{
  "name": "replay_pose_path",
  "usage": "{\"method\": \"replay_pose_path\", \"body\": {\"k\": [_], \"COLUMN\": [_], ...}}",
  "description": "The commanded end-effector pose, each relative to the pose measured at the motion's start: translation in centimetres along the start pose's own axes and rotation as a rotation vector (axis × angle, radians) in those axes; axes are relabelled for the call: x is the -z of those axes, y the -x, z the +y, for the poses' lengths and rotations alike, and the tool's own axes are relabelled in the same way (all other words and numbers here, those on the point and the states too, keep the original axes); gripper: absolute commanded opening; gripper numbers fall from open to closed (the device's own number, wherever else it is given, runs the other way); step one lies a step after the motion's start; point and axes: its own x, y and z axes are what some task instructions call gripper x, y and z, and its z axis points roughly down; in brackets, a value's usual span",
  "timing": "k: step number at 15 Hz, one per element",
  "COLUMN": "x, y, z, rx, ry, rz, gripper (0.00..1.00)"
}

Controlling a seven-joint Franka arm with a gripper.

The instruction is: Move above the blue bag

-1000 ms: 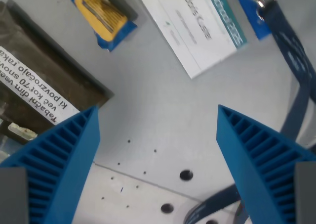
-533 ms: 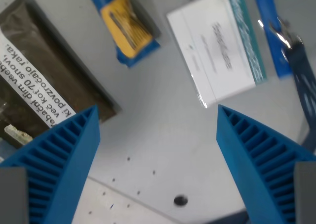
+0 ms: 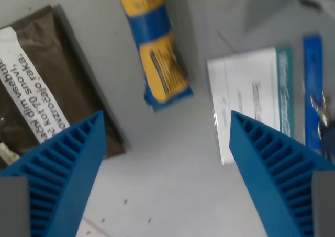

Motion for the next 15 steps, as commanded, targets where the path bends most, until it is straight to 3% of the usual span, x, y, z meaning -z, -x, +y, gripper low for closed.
{"method": "replay_pose_path", "body": {"k": [1,8,15], "x": [-0.8,-2.9,-4.3], "y": [-1.4,-3.6,-5.0], "z": [0.2,-0.3,-0.4], "rx": [0.332,0.418,0.412], "ry": [-0.078,-0.076,-0.069], "rz": [0.044,0.053,0.049], "gripper": [1.00,1.00,1.00]}}
